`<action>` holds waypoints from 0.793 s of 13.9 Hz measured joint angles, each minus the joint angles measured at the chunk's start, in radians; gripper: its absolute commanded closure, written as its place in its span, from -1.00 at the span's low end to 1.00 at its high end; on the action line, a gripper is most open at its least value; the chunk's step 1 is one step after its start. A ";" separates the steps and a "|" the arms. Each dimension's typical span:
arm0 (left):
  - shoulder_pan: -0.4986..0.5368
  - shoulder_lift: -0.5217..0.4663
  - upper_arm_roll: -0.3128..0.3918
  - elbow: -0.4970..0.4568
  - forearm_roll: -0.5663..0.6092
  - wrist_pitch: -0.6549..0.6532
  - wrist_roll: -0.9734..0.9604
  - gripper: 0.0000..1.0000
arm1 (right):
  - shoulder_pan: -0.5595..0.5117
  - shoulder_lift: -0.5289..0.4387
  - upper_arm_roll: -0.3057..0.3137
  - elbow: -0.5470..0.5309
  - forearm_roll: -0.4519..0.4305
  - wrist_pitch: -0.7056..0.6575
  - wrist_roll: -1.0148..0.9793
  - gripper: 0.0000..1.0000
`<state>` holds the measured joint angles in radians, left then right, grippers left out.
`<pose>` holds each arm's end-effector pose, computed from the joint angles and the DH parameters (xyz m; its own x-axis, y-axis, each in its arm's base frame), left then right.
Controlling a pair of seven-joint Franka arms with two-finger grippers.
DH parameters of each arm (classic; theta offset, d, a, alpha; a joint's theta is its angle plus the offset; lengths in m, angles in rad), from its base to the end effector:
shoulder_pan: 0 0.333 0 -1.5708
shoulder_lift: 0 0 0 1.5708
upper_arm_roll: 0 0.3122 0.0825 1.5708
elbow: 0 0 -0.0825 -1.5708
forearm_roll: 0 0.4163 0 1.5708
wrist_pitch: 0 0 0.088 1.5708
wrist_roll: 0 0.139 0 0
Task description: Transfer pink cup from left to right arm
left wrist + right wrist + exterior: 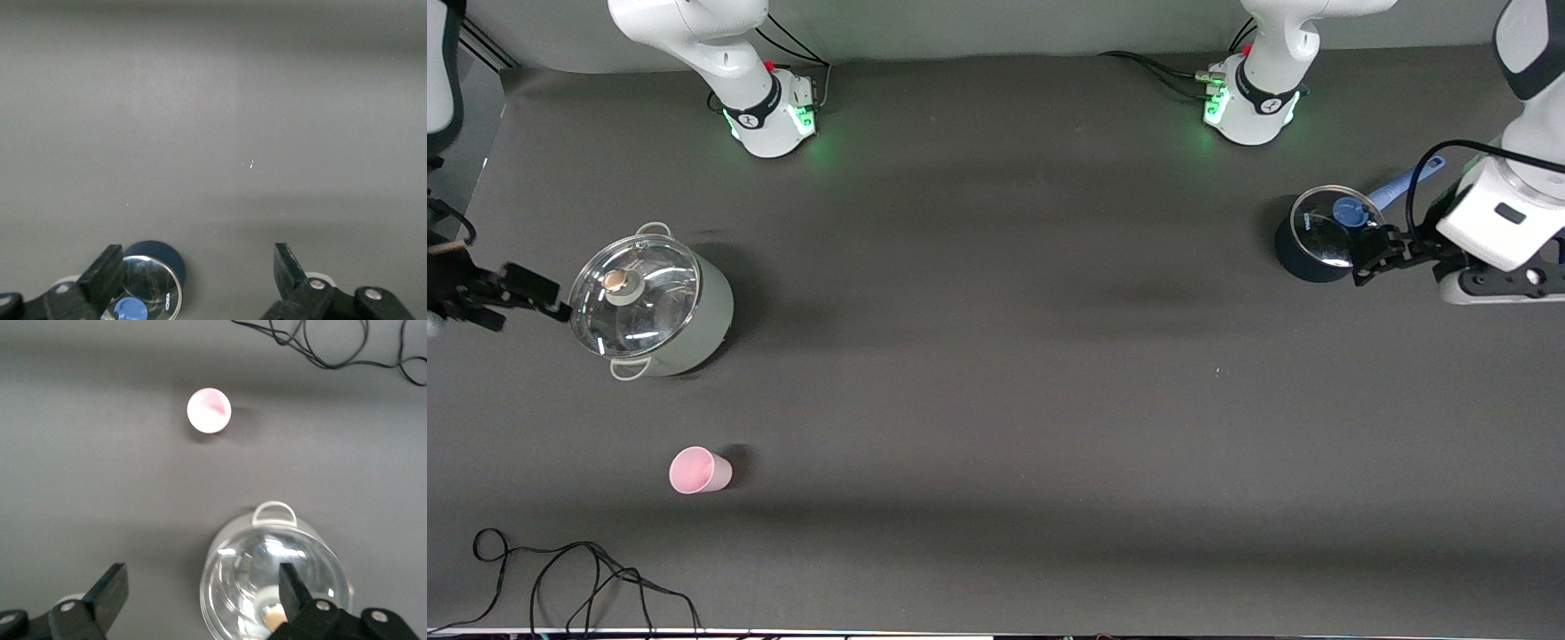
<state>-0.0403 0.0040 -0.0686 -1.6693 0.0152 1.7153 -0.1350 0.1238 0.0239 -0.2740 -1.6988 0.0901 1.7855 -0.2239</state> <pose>0.5967 -0.0633 0.5492 0.9988 0.0240 0.0436 0.0244 -0.9997 -0.0091 0.6053 -0.0796 0.5294 0.9953 0.0547 0.0797 0.0601 -0.9960 -0.0665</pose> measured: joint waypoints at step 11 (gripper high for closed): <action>0.036 0.024 0.004 0.031 0.015 -0.078 0.138 -1.00 | -0.070 -0.098 0.182 -0.055 -0.068 -0.025 0.159 -1.00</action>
<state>-0.0042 0.0275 -0.0647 -1.6388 0.0306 1.6371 0.0032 0.0535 -0.0745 -0.0917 -1.7535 0.0223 1.7604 -0.0647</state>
